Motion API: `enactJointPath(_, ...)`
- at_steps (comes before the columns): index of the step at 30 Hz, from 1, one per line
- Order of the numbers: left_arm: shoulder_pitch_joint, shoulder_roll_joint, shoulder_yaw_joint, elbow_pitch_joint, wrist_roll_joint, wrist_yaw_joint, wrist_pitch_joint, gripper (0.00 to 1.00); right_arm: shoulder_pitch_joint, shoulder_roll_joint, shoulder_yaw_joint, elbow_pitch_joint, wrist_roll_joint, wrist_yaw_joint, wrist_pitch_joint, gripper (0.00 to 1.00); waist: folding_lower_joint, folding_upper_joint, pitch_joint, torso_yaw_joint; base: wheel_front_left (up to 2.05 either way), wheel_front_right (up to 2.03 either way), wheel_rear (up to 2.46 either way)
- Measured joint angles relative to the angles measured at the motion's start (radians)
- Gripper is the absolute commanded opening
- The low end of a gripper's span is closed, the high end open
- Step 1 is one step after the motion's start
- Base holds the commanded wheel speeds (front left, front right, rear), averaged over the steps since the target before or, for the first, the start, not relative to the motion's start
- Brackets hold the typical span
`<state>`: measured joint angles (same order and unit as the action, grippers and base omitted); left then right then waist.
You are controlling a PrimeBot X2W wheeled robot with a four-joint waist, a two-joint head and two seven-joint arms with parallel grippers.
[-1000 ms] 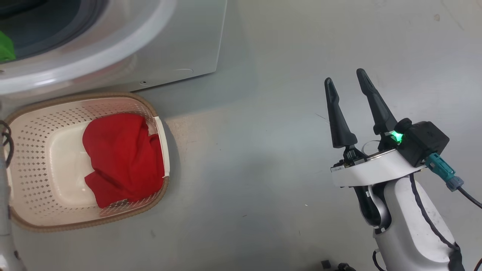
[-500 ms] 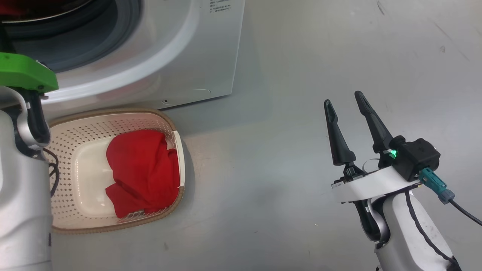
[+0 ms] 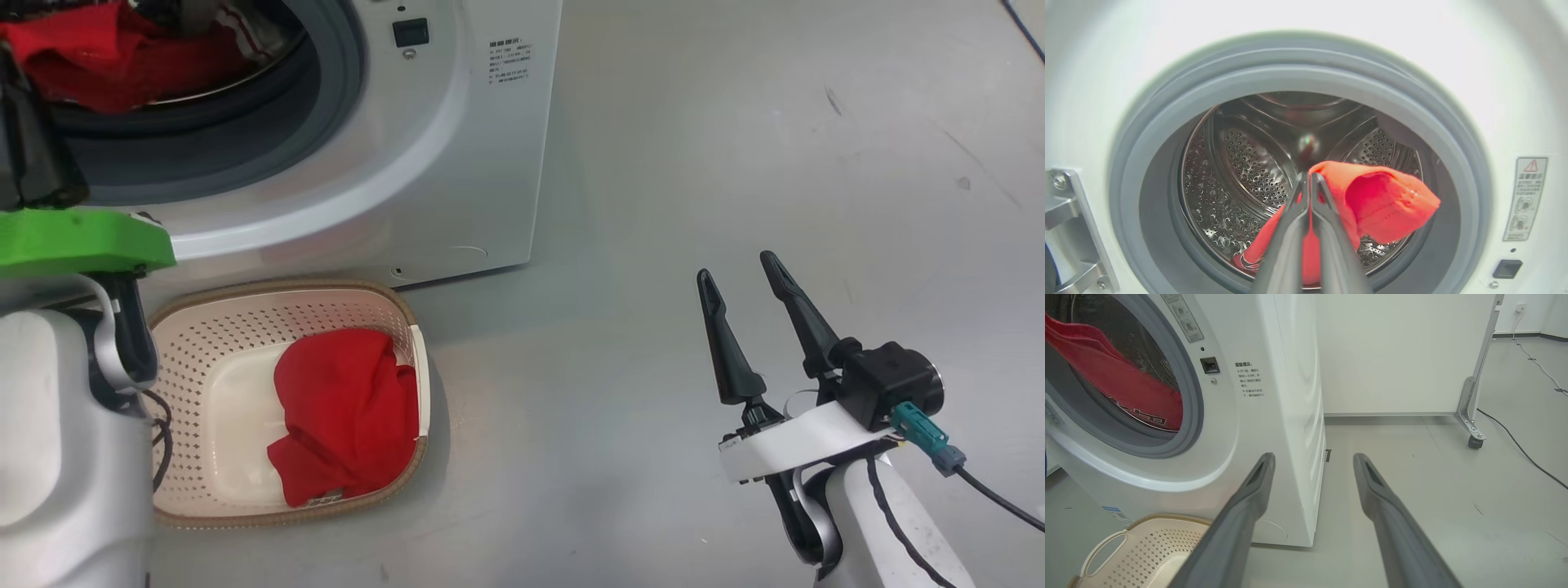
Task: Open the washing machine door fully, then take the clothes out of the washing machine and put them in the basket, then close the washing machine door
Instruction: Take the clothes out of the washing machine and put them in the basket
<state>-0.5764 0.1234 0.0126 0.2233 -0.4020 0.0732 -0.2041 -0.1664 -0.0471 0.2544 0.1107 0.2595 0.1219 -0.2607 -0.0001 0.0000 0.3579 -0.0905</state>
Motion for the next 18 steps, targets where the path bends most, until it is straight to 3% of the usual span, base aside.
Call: enactJointPath(18,0.13,-0.007,-0.049,-0.222,0.057,0.002,-0.019,0.0,0.072,-0.008,-0.041,0.009,-0.063,-0.001,0.0,1.0,0.0,0.0,-0.133,0.034,0.0,0.0,0.0)
